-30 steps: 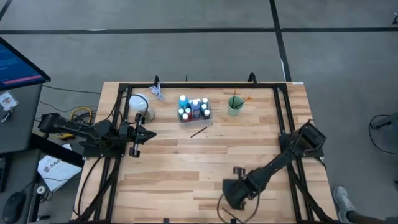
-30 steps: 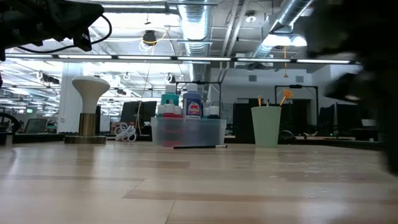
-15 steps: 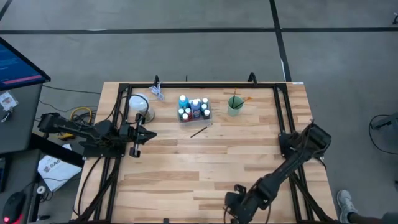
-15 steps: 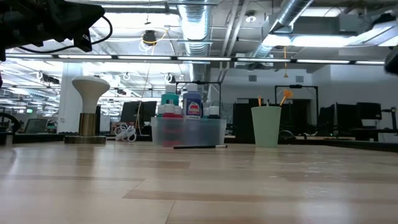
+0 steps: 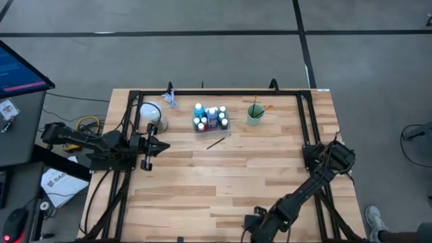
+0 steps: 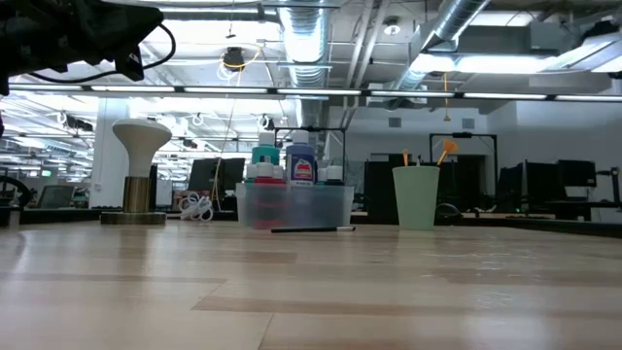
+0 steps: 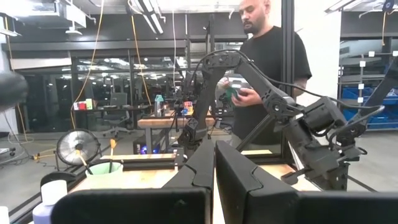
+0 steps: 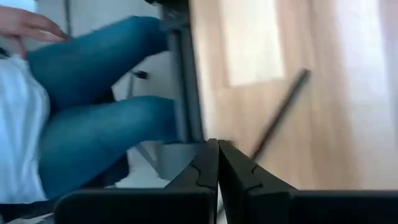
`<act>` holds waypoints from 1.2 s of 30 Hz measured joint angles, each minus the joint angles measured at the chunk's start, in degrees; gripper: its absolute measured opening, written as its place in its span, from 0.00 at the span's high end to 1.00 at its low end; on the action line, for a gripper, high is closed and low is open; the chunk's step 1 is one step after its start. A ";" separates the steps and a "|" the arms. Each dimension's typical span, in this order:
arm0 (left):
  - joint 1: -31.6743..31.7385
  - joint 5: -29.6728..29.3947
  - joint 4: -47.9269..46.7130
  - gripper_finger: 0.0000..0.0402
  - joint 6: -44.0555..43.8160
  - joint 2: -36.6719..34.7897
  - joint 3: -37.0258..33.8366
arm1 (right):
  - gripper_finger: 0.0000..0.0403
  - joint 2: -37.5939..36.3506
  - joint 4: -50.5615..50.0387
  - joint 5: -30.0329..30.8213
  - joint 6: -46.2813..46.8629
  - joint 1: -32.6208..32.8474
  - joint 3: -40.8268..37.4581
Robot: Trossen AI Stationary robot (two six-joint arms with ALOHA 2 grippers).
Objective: Pick & Place Paint Supplies
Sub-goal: Put the gold paint brush into the cup
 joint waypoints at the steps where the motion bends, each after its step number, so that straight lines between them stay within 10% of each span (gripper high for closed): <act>1: -0.02 0.00 0.04 1.00 0.00 0.00 -0.01 | 1.00 0.00 -0.85 0.00 0.02 -0.05 0.00; 28: -0.01 0.00 0.53 1.00 0.00 0.00 -0.01 | 1.00 2.00 -9.56 -2.79 -1.03 -0.46 0.41; 36: -0.01 0.00 0.57 1.00 0.00 0.00 -0.01 | 1.00 -8.62 -21.61 7.90 -9.34 -0.75 0.02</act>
